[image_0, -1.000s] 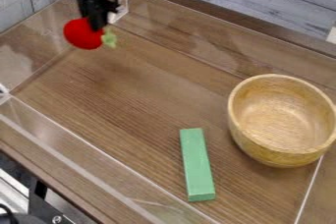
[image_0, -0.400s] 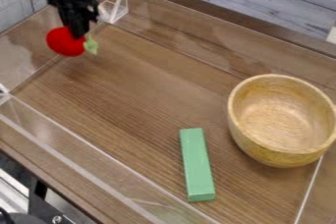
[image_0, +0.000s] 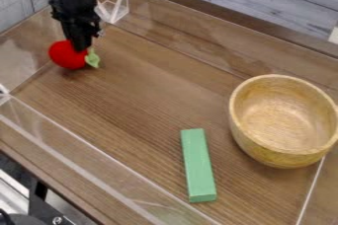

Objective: Move the red object to the left side of the table

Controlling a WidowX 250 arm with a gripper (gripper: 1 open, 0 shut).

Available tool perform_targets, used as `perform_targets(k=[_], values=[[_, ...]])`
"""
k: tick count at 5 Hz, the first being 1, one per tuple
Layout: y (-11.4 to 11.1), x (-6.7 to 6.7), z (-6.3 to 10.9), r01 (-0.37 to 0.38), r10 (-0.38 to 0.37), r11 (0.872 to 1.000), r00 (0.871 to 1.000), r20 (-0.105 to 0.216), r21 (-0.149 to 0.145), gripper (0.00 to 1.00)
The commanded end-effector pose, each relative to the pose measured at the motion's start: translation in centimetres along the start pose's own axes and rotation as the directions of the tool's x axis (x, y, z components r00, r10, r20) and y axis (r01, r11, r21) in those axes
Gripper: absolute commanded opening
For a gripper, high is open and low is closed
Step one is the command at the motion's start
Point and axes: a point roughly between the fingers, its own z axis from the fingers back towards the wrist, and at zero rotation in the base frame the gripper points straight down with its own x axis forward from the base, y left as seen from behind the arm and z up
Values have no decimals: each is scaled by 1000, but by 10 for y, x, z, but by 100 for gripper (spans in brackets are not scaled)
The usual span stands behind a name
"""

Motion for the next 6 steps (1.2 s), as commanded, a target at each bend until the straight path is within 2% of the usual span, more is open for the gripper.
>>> perform_targets(k=[1,3,5,6], values=[[10,8,24,-35,33,999,999,42,26,0],[9,13,13,-79,79,997,996,40,15,0],[9,0,20,-45,44,999,998,41,6,0],[9,0,21,-30,30,1000,999,41,-1,0]])
